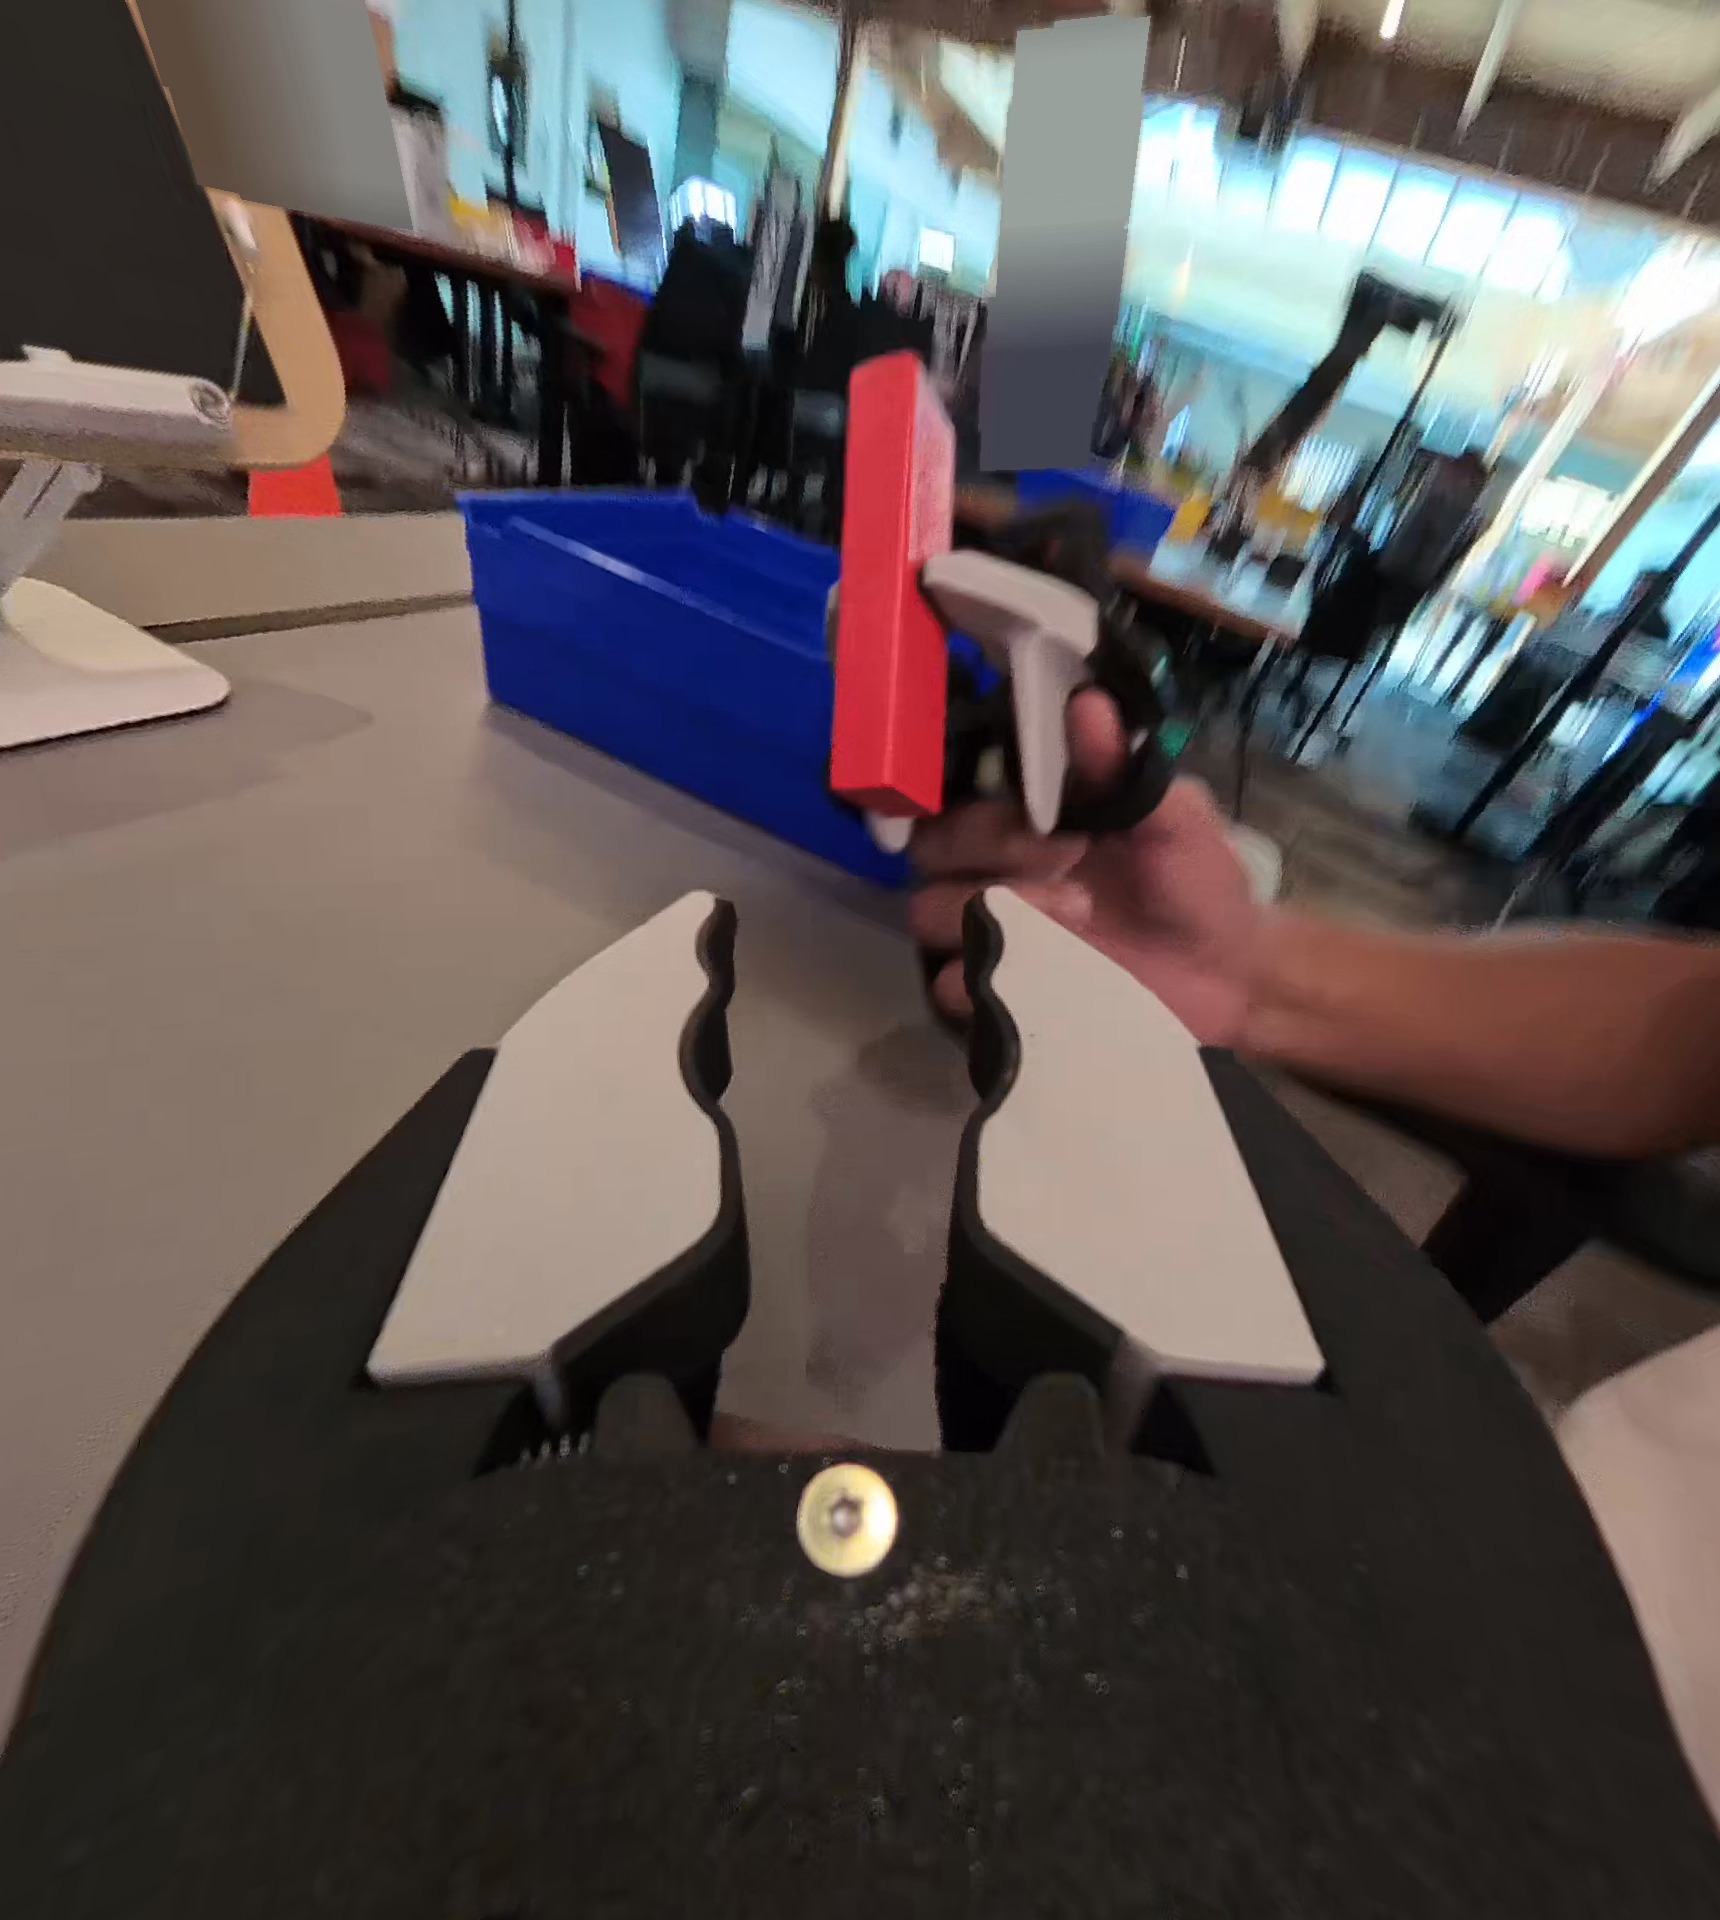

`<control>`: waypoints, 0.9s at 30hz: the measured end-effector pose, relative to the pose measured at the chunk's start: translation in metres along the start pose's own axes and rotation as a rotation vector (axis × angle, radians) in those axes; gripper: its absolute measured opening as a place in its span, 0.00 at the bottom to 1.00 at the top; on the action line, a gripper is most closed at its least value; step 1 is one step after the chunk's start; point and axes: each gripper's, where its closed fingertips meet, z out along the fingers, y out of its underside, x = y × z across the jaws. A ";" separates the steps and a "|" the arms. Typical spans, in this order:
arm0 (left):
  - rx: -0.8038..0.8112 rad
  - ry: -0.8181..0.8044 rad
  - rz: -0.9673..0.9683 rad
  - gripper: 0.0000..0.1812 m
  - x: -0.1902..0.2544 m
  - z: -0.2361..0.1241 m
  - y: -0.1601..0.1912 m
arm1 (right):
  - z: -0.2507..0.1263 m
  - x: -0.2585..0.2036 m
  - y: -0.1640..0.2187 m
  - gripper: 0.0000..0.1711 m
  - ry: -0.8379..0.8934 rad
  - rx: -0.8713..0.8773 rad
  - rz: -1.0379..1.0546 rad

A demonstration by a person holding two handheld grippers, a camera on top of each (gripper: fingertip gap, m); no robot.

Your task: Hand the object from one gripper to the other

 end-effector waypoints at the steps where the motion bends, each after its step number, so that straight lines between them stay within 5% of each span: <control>1: 0.074 0.021 -0.061 0.23 0.008 -0.003 -0.004 | 0.004 -0.002 0.001 0.10 -0.020 0.048 0.045; 7: 0.290 0.024 -0.167 0.24 0.022 -0.005 -0.030 | 0.026 -0.019 0.021 0.10 -0.146 0.200 0.250; 19: 0.175 -0.048 -0.219 0.09 0.001 0.001 -0.012 | 0.038 -0.007 0.041 0.11 -0.171 0.150 0.390; 27: 0.116 -0.131 -0.067 0.09 -0.010 -0.013 -0.013 | 0.027 0.024 0.049 0.27 0.086 -0.119 0.045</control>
